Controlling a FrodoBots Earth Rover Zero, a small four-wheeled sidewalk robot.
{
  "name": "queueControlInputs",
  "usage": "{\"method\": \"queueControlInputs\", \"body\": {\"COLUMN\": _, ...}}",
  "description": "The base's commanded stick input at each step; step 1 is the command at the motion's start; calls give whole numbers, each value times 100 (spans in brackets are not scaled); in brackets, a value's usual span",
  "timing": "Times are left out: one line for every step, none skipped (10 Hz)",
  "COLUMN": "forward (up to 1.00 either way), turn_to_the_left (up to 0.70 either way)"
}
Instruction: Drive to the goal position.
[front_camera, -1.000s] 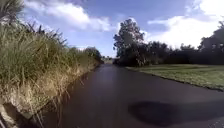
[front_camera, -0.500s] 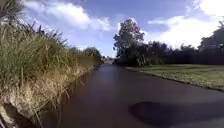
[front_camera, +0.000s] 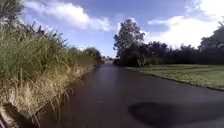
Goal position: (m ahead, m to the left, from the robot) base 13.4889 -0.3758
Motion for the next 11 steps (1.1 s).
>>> {"method": "queueControlInputs", "body": {"forward": 8, "turn_to_the_left": 0}}
{"method": "queueControlInputs", "body": {"forward": 8, "turn_to_the_left": 0}}
{"method": "queueControlInputs", "body": {"forward": 7, "turn_to_the_left": 0}}
{"method": "queueControlInputs", "body": {"forward": 7, "turn_to_the_left": 0}}
{"method": "queueControlInputs", "body": {"forward": 9, "turn_to_the_left": 0}}
{"method": "queueControlInputs", "body": {"forward": 8, "turn_to_the_left": 0}}
{"method": "queueControlInputs", "body": {"forward": 8, "turn_to_the_left": 0}}
{"method": "queueControlInputs", "body": {"forward": 8, "turn_to_the_left": 0}}
{"method": "queueControlInputs", "body": {"forward": 9, "turn_to_the_left": 0}}
{"method": "queueControlInputs", "body": {"forward": 100, "turn_to_the_left": 0}}
{"method": "queueControlInputs", "body": {"forward": 100, "turn_to_the_left": 0}}
